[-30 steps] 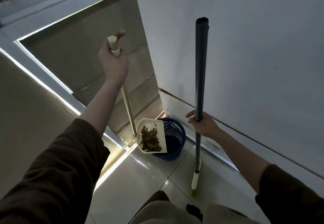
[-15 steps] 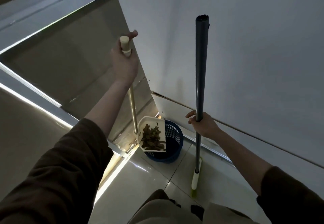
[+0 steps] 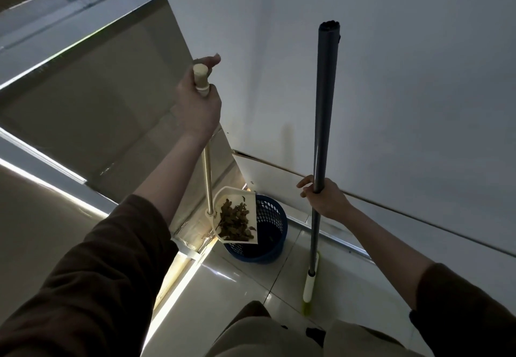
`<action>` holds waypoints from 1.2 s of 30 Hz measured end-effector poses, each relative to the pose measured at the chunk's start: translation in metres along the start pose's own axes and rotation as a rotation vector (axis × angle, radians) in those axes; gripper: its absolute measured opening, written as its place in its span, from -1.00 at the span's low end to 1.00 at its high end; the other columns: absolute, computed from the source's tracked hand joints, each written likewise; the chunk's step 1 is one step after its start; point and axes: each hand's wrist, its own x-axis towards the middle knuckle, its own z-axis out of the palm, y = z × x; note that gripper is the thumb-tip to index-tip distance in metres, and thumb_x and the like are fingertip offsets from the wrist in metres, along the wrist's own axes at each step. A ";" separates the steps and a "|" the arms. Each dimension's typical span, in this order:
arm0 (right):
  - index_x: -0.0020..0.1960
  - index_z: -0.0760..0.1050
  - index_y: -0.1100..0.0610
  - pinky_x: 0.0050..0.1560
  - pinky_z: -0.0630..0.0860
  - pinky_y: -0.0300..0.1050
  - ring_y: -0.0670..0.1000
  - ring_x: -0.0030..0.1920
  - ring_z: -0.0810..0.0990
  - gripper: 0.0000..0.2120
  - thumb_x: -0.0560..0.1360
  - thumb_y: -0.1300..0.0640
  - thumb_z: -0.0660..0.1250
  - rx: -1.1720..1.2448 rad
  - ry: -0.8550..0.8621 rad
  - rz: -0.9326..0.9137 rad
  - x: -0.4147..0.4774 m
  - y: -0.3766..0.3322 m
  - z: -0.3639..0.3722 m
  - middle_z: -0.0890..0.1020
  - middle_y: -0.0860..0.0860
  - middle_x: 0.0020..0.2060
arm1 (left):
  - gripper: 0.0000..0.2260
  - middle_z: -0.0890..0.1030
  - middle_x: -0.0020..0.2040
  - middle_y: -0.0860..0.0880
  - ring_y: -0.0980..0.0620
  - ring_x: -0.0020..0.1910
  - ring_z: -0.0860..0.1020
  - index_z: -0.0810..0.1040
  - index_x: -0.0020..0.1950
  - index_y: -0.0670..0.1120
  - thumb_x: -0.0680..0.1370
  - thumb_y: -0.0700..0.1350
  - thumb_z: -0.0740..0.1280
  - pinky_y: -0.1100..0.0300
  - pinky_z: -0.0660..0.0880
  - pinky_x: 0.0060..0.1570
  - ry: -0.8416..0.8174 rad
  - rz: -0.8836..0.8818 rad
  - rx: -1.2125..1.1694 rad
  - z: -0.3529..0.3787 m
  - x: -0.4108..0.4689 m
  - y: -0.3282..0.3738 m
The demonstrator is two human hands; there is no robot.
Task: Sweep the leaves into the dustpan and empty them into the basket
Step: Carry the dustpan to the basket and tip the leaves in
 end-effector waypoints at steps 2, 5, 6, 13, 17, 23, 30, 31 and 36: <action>-0.14 0.55 -0.09 -0.31 0.47 -0.06 -0.04 -0.47 0.42 -0.78 0.53 0.19 0.23 0.005 0.007 -0.005 -0.002 0.001 -0.003 0.68 0.22 -0.10 | -0.51 0.65 0.11 0.02 0.06 0.21 0.57 0.54 0.09 -0.02 0.35 -0.43 0.08 -0.03 0.50 0.23 -0.016 0.007 -0.010 -0.001 -0.002 0.000; -0.13 0.56 -0.06 -0.33 0.43 -0.07 -0.07 -0.50 0.41 -0.78 0.53 0.21 0.22 0.030 0.016 0.005 -0.004 0.004 -0.006 0.69 0.21 -0.10 | -0.55 0.64 0.10 0.05 0.07 0.19 0.58 0.53 0.10 -0.07 0.36 -0.43 0.09 -0.03 0.51 0.22 -0.023 0.022 -0.019 -0.004 -0.006 0.002; -0.14 0.56 -0.06 -0.35 0.42 -0.09 -0.10 -0.52 0.40 -0.77 0.53 0.22 0.22 0.039 0.019 0.010 -0.005 0.004 -0.006 0.69 0.19 -0.11 | -0.55 0.65 0.09 0.05 0.07 0.19 0.58 0.53 0.10 -0.08 0.36 -0.44 0.09 -0.03 0.51 0.22 -0.020 0.024 -0.021 -0.004 -0.008 0.002; -0.14 0.56 -0.05 -0.35 0.42 -0.12 -0.09 -0.48 0.43 -0.76 0.54 0.24 0.22 0.060 0.026 0.021 -0.012 0.005 -0.007 0.69 0.10 -0.13 | -0.55 0.65 0.09 0.03 0.06 0.17 0.60 0.56 0.09 -0.06 0.38 -0.47 0.13 -0.02 0.53 0.20 -0.055 0.018 -0.034 -0.005 -0.017 0.005; -0.12 0.57 0.00 -0.35 0.40 -0.14 -0.08 -0.46 0.44 -0.77 0.54 0.25 0.21 0.082 0.027 0.017 -0.018 0.006 -0.004 0.68 0.16 -0.13 | -0.46 0.66 0.09 0.10 0.08 0.16 0.60 0.55 0.05 0.18 0.38 -0.44 0.15 0.03 0.53 0.17 -0.099 -0.007 -0.013 -0.004 -0.023 0.007; -0.09 0.57 -0.03 -0.26 0.43 -0.13 -0.11 -0.37 0.49 -0.79 0.55 0.22 0.21 0.049 0.033 0.012 -0.024 0.008 -0.005 0.68 0.05 -0.12 | -0.50 0.65 0.12 0.11 0.12 0.18 0.59 0.54 0.08 0.11 0.39 -0.42 0.13 0.08 0.53 0.16 -0.078 -0.022 -0.009 0.001 -0.028 0.009; -0.10 0.56 0.00 -0.29 0.44 -0.13 -0.09 -0.39 0.48 -0.79 0.57 0.22 0.21 0.073 0.039 0.022 -0.025 0.012 -0.009 0.68 0.09 -0.13 | -0.45 0.62 0.13 0.19 0.15 0.17 0.58 0.52 0.06 0.24 0.39 -0.41 0.16 0.11 0.53 0.10 -0.104 -0.058 -0.007 0.004 -0.029 0.013; -0.10 0.56 -0.01 -0.29 0.43 -0.14 -0.10 -0.40 0.48 -0.79 0.57 0.22 0.21 0.074 0.037 0.023 -0.025 0.012 -0.010 0.69 0.09 -0.13 | -0.45 0.62 0.14 0.19 0.16 0.17 0.58 0.52 0.07 0.23 0.38 -0.40 0.16 0.11 0.54 0.10 -0.105 -0.056 0.003 0.005 -0.030 0.013; -0.13 0.56 -0.05 -0.34 0.40 -0.16 -0.12 -0.43 0.46 -0.77 0.54 0.23 0.22 0.057 0.043 0.019 -0.025 0.012 -0.010 0.69 0.05 -0.15 | -0.47 0.63 0.12 0.21 0.17 0.17 0.58 0.53 0.06 0.23 0.38 -0.37 0.13 -0.02 0.58 0.06 -0.179 -0.090 0.012 0.011 -0.031 0.013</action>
